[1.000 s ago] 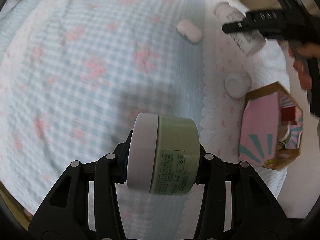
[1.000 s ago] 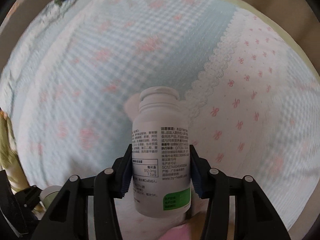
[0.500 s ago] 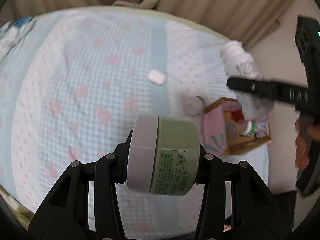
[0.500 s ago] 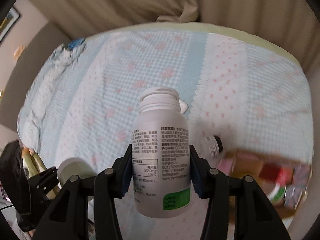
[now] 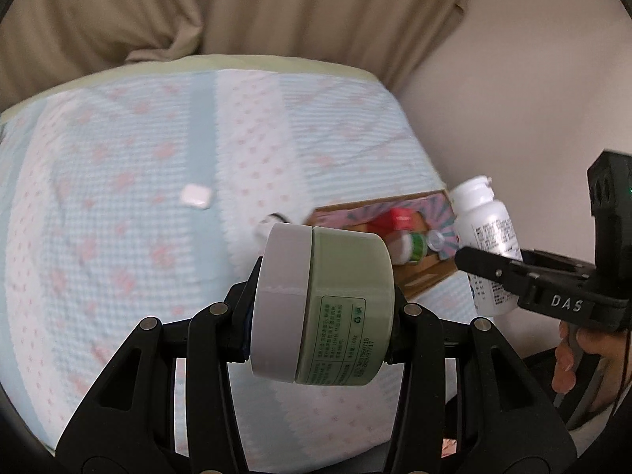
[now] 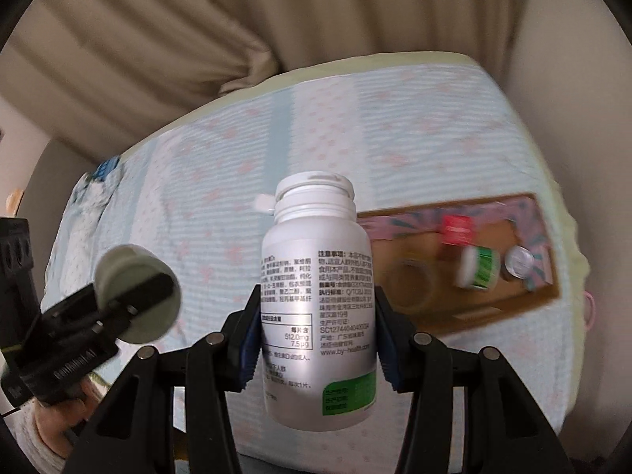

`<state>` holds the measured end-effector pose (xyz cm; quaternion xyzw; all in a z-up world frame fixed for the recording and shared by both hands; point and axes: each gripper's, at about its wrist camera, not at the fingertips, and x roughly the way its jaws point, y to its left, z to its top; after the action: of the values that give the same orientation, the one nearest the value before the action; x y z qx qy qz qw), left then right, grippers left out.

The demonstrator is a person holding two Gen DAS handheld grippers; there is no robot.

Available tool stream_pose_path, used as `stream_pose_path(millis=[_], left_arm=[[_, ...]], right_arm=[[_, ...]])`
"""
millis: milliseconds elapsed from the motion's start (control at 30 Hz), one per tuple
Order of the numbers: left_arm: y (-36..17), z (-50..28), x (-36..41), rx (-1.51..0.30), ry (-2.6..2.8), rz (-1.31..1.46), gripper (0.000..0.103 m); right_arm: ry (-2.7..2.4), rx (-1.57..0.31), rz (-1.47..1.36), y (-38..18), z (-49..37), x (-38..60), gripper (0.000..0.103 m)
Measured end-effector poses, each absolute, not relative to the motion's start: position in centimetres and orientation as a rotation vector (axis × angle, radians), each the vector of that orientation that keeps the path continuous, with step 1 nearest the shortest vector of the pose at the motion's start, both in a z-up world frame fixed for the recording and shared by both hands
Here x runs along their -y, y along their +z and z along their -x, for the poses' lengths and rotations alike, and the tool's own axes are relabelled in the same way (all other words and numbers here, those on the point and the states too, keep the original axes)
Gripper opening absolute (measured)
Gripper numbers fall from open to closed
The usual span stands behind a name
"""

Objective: Organize rigid objects
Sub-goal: 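Carry the pale green jar and white pill bottle over the cardboard box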

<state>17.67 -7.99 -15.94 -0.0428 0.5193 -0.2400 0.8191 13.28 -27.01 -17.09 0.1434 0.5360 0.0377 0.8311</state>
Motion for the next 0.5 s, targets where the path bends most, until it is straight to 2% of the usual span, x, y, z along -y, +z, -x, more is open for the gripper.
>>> stream_pose_path(millis=[500], left_arm=[[-22.5, -19.7, 24.3, -1.272, -0.572, 0.033, 0.041]], right_arm=[[-0.046, -1.205, -0.416, -21.6, -12.1, 43.4, 0.046]])
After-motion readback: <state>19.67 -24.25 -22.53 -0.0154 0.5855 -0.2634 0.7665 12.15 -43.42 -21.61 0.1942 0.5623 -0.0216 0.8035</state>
